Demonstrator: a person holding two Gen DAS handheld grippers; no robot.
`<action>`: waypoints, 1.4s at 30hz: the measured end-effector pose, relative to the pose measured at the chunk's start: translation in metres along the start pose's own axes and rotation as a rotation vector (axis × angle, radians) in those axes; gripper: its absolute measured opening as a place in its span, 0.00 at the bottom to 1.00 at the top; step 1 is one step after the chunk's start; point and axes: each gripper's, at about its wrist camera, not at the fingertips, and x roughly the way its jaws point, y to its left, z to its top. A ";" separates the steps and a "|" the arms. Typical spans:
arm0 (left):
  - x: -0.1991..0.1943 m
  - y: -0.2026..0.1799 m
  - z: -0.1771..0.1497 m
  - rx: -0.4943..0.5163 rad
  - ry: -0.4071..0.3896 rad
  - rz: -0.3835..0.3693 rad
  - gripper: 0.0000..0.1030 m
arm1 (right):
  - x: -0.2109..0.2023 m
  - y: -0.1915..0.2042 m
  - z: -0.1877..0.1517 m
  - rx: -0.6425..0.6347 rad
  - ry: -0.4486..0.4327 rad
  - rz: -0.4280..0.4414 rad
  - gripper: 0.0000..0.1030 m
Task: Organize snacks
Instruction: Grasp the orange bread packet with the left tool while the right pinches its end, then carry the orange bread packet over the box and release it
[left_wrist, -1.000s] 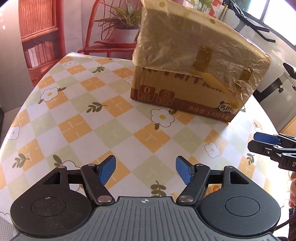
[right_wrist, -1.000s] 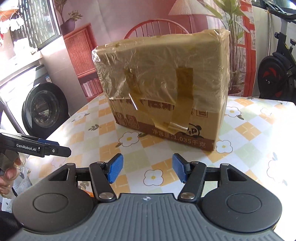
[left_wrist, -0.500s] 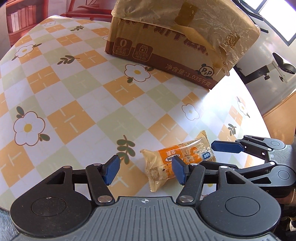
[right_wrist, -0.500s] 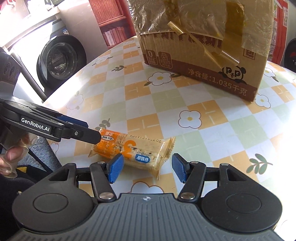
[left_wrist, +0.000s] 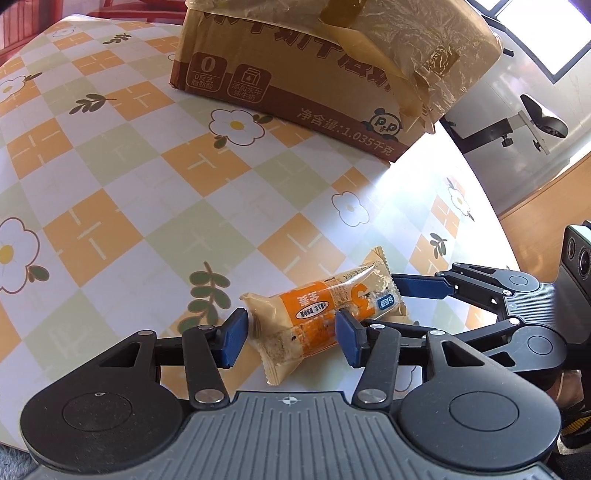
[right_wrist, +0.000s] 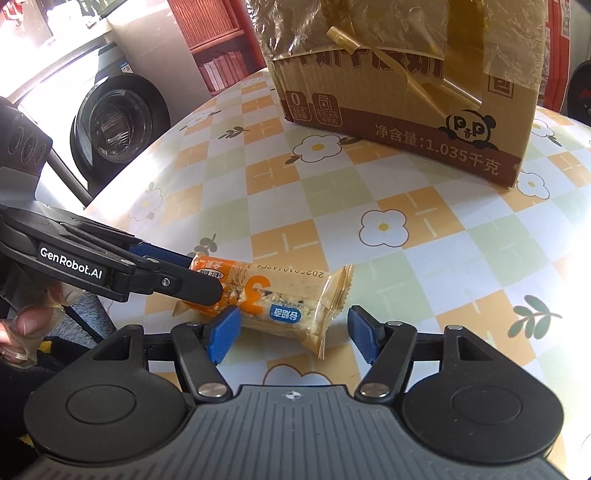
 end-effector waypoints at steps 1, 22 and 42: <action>0.001 0.000 0.000 0.001 0.002 -0.003 0.50 | 0.000 0.000 0.000 -0.001 -0.001 0.010 0.63; -0.038 -0.038 0.067 0.150 -0.185 0.075 0.48 | -0.036 -0.008 0.051 0.017 -0.204 -0.022 0.42; -0.107 -0.113 0.208 0.342 -0.516 0.061 0.48 | -0.119 -0.022 0.184 -0.033 -0.549 -0.118 0.41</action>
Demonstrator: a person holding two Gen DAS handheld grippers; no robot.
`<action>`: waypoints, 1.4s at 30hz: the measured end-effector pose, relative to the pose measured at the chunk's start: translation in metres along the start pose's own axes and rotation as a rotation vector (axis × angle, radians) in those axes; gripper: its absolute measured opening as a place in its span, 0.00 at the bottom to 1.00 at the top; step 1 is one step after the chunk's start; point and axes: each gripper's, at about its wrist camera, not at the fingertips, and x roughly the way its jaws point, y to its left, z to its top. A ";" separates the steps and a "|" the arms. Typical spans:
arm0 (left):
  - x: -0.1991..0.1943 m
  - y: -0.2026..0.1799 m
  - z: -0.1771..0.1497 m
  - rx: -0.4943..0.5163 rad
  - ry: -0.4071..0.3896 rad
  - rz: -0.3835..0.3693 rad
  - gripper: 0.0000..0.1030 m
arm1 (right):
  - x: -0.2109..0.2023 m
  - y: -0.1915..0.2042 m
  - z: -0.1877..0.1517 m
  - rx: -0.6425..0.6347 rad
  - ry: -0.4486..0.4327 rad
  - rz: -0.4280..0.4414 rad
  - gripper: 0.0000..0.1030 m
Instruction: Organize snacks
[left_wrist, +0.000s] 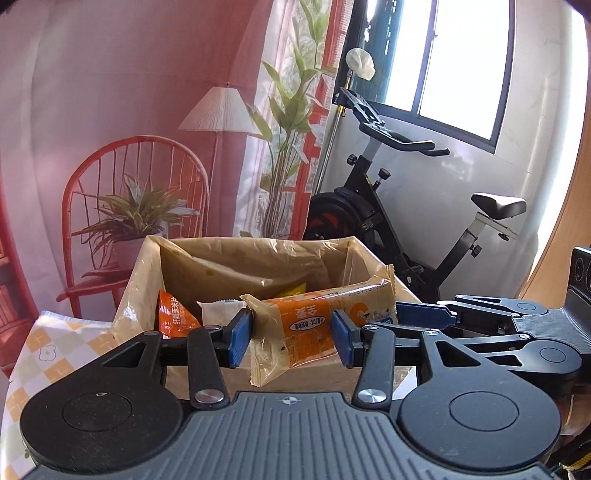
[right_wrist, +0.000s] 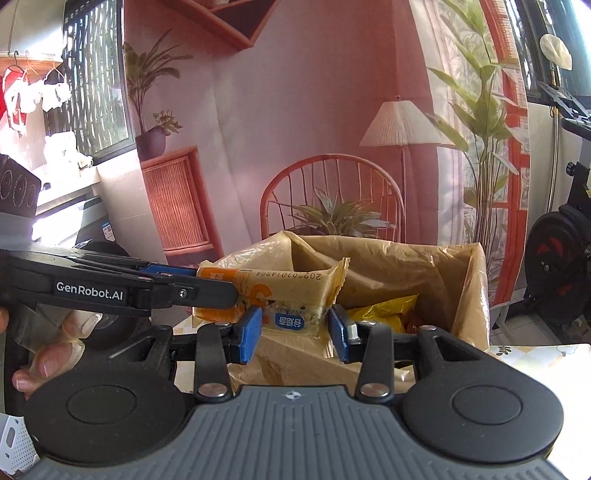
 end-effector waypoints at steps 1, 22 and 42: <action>0.009 0.002 0.007 0.006 0.000 -0.003 0.48 | 0.005 -0.006 0.005 0.016 -0.002 -0.004 0.41; 0.104 0.034 0.001 -0.078 0.192 -0.010 0.48 | 0.075 -0.060 0.008 0.104 0.159 -0.102 0.41; 0.086 0.029 0.000 0.014 0.164 0.117 0.58 | 0.083 -0.050 0.007 0.089 0.228 -0.146 0.53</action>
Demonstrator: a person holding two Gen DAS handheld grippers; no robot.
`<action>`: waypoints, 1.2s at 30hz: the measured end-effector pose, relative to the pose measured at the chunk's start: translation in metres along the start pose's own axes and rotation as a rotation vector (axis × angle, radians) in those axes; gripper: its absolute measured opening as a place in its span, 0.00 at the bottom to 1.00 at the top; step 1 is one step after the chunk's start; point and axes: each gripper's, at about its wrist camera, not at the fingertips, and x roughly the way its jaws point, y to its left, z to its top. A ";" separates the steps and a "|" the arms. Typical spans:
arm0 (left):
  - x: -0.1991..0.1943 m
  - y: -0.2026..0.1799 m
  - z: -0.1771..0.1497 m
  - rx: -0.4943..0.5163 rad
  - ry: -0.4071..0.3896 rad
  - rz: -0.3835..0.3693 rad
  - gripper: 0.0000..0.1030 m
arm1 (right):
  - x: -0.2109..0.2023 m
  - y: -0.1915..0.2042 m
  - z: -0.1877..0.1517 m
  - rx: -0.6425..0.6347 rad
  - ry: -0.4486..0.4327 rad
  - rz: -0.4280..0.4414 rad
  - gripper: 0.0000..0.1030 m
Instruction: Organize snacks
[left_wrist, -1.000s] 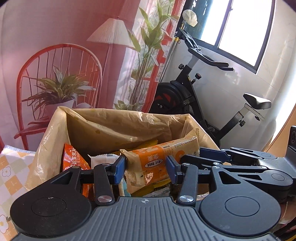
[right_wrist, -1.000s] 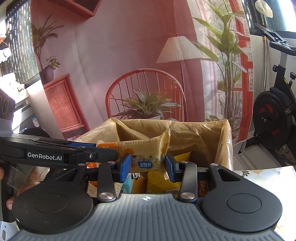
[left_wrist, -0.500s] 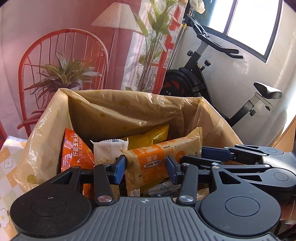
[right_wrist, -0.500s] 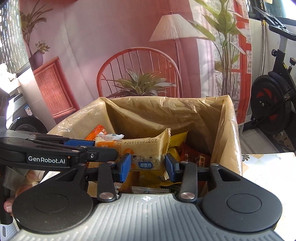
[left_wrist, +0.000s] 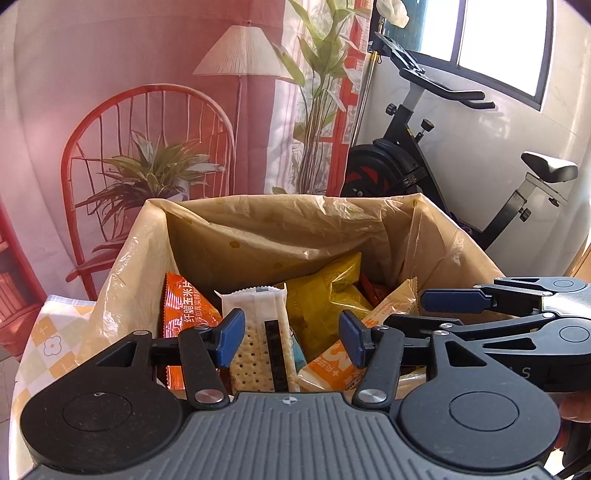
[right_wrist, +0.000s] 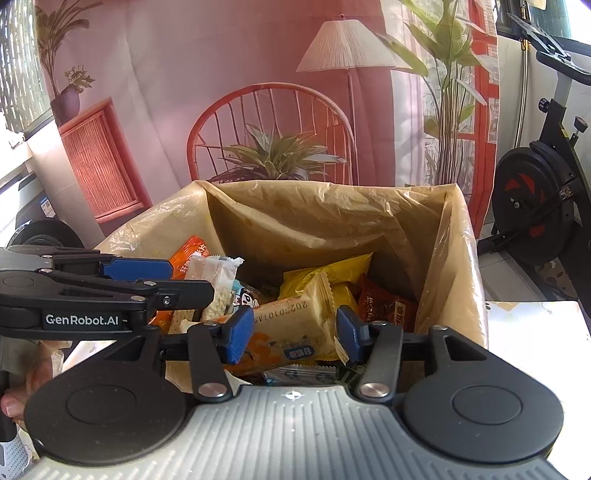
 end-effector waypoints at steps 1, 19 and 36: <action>-0.003 0.000 0.000 0.006 -0.006 0.008 0.59 | -0.001 0.000 0.001 -0.001 -0.003 0.002 0.53; -0.124 -0.003 0.006 0.058 -0.279 0.251 0.85 | -0.073 0.040 0.017 -0.053 -0.182 -0.072 0.95; -0.212 -0.027 -0.026 0.040 -0.399 0.329 0.94 | -0.137 0.079 -0.008 -0.006 -0.343 -0.090 1.00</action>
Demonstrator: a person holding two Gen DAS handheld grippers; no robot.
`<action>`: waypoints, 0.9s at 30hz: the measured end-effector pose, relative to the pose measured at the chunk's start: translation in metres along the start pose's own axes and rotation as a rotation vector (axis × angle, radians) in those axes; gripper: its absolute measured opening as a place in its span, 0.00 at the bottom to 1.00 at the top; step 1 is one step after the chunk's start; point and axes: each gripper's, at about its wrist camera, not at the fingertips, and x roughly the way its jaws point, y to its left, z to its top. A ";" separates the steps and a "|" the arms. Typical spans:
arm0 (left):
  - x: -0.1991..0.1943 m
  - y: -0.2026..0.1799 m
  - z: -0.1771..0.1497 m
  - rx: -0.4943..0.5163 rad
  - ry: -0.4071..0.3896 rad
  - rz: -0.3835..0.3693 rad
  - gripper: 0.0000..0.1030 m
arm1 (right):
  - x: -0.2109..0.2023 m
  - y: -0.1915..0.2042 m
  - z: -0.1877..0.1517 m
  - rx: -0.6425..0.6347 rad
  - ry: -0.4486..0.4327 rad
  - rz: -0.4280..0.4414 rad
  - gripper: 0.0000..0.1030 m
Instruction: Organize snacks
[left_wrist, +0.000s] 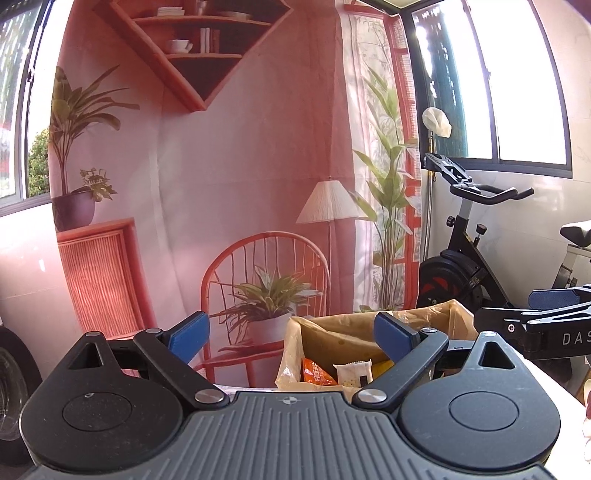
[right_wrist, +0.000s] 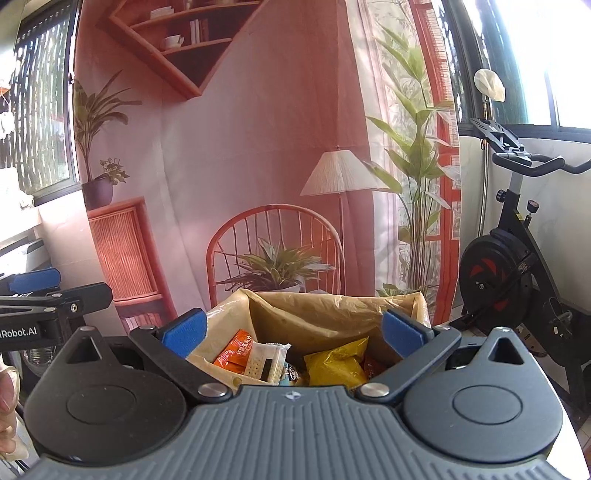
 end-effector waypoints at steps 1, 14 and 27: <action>-0.001 -0.001 0.000 0.010 0.001 0.017 0.94 | -0.001 0.001 -0.001 0.000 0.000 0.000 1.00; -0.007 0.003 -0.001 -0.039 0.009 0.001 0.94 | -0.015 0.006 -0.004 -0.019 -0.015 0.003 1.00; -0.006 0.006 -0.003 -0.066 0.030 -0.003 0.94 | -0.017 0.006 -0.006 -0.026 -0.008 0.005 1.00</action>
